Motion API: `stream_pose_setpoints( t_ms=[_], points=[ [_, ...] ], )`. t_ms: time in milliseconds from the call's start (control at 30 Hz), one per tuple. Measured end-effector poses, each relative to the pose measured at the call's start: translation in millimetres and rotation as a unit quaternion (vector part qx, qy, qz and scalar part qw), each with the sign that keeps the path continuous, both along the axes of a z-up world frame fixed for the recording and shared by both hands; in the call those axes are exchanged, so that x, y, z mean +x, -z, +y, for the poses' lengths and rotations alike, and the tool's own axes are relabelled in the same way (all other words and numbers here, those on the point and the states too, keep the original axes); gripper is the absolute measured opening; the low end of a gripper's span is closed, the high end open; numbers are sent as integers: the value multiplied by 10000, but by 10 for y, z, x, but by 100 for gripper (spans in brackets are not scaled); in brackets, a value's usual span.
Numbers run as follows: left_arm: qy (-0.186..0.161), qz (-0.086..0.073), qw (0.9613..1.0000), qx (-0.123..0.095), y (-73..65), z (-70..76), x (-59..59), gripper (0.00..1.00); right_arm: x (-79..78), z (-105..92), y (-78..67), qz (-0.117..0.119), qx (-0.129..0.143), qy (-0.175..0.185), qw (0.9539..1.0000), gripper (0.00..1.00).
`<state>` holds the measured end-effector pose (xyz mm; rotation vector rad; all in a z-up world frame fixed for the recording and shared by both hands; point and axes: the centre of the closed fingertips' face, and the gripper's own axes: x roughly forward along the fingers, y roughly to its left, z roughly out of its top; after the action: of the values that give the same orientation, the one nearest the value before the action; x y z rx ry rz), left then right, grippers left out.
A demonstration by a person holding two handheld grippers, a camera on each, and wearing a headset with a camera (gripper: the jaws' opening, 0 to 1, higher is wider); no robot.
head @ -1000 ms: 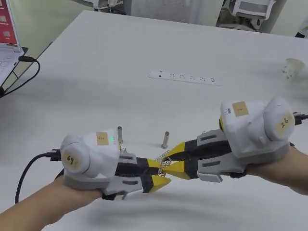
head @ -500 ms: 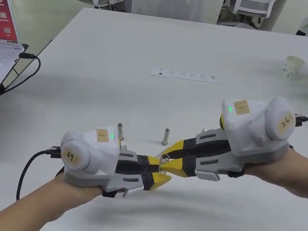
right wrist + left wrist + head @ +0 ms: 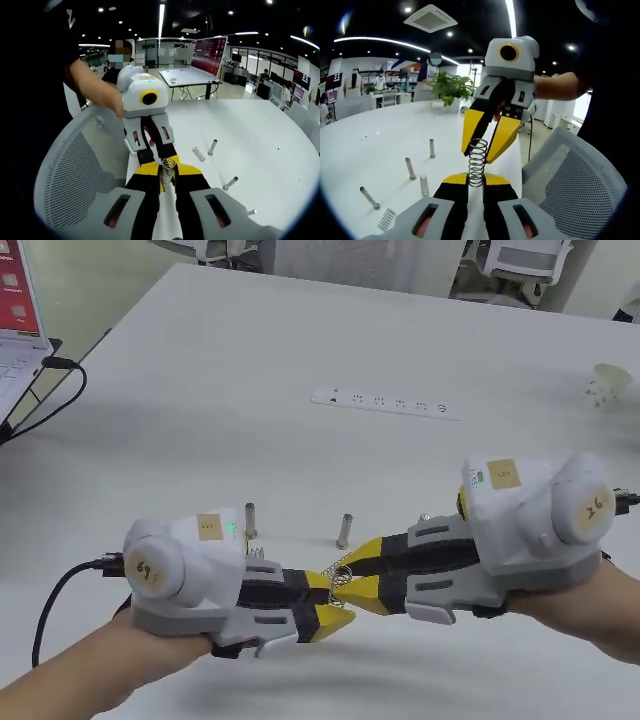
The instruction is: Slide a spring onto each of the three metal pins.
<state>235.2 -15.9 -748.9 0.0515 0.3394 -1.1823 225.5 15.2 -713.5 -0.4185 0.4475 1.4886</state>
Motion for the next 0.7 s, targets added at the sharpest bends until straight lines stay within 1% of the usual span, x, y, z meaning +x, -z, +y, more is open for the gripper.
stream_pose_setpoints(
  t_ms=[33, 100, 400, 700],
  points=[
    [-10, -1, 10000, -10, -4, 5, 1, 2, 1, 3, -5, -5, 4, 4, 10000, 8],
    [-47, 61, 10000, -44, -8, 14, 3, 2, 1, 10, -12, -27, 5, 7, 10000, 8],
    [-114, 49, 9999, -58, -26, 24, -3, 2, -19, 30, -30, -165, -45, -47, 9998, 8],
    [-175, 88, 9998, -106, -36, 14, -5, 3, -28, 29, -38, -184, -52, -46, 9998, 8]
  ],
)
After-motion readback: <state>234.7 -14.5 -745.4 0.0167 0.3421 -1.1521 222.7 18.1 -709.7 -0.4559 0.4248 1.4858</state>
